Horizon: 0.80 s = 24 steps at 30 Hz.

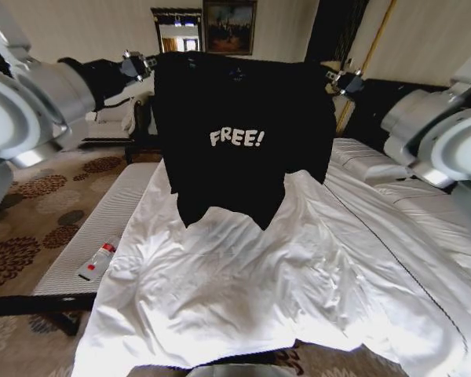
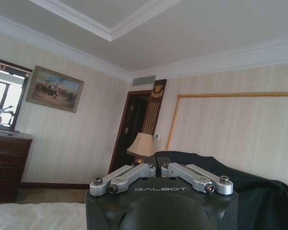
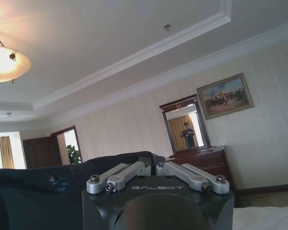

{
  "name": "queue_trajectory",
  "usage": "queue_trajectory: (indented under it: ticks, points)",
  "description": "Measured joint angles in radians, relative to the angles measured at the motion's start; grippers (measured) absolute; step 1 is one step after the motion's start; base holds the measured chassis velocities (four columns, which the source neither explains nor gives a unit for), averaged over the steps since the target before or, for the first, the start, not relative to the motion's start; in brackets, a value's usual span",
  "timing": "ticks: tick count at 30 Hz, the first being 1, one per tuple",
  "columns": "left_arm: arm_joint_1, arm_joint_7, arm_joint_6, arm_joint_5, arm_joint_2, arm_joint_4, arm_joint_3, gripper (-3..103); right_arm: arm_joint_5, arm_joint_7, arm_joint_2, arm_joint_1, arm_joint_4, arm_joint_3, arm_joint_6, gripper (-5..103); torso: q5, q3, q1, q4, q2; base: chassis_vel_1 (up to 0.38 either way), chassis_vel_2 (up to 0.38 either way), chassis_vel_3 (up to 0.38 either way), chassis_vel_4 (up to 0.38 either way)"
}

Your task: Fold the clothes on the bed.

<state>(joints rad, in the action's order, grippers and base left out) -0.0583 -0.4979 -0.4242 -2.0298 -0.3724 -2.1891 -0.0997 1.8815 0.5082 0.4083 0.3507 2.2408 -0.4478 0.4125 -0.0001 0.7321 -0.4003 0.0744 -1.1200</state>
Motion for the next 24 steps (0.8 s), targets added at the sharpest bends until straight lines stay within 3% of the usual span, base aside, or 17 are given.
queue_trajectory:
  ticks: [1, 3, 4, 5, 7, 10, 15, 17, 20, 24]
  points:
    - [0.027, 0.001, 0.006, -0.026, 0.040, -0.038, -0.032, 0, 0.028, 0.008, -0.029, 0.065, 0.034, -0.068, 0.010, 0, 0.0004, 0.000, 0.000, 0.0007, 0.000, 0.000, 0.000, 0.000, 0.000]
    - [0.044, 0.003, 0.009, -0.042, 0.065, -0.059, -0.051, 0, 0.049, 0.014, -0.044, 0.100, 0.056, -0.104, 0.015, 0, 0.0005, 0.000, 0.000, 0.0008, 0.000, 0.000, 0.000, 0.000, 0.000]
    - [0.083, 0.016, 0.023, -0.088, 0.141, -0.114, -0.103, 0, 0.130, 0.046, -0.081, 0.173, 0.116, -0.208, 0.031, 0, 0.0004, 0.000, 0.000, 0.0006, 0.000, 0.000, 0.000, 0.000, 0.000]
    - [0.092, 0.019, 0.028, -0.113, 0.171, -0.135, -0.126, 0, 0.174, 0.064, -0.093, 0.191, 0.141, -0.251, 0.036, 0, 0.0003, 0.000, 0.000, 0.0003, 0.000, 0.000, 0.000, 0.000, 0.000]
    - [0.095, 0.021, 0.032, -0.139, 0.194, -0.153, -0.148, 0, 0.217, 0.082, -0.104, 0.203, 0.164, -0.288, 0.043, 0, 0.0004, 0.000, 0.000, -0.0004, 0.000, 0.000, 0.000, 0.000, 0.000]
    - [0.083, 0.007, 0.037, -0.254, 0.256, -0.217, -0.239, 0, 0.324, 0.135, -0.164, 0.231, 0.249, -0.399, 0.080, 0, -0.0009, 0.000, 0.000, -0.0003, 0.000, 0.000, 0.000, 0.000, 0.000]
    - [0.083, -0.017, 0.036, -0.327, 0.315, -0.259, -0.257, 0, 0.411, 0.186, -0.178, 0.246, 0.271, -0.463, 0.100, 0, 0.0000, 0.000, 0.000, 0.0000, 0.000, 0.000, 0.000, 0.000, 0.000]
    - [0.080, -0.047, 0.020, -0.385, 0.344, -0.281, -0.258, 0, 0.486, 0.254, -0.186, 0.236, 0.271, -0.485, 0.123, 0, 0.0005, 0.000, 0.000, -0.0002, 0.000, 0.000, 0.000, 0.000, 0.000]
    - [0.080, -0.069, 0.003, -0.407, 0.349, -0.301, -0.257, 0, 0.537, 0.314, -0.192, 0.227, 0.270, -0.490, 0.151, 0, 0.0000, 0.000, 0.000, 0.0001, 0.000, 0.000, 0.000, 0.000, 0.000]
    - [0.131, -0.102, -0.004, -0.352, 0.328, -0.318, -0.214, 0, 0.504, 0.366, -0.140, 0.271, 0.266, -0.463, 0.186, 0, -0.0005, 0.000, 0.000, -0.0003, 0.000, 0.000, 0.000, 0.000, 0.000]
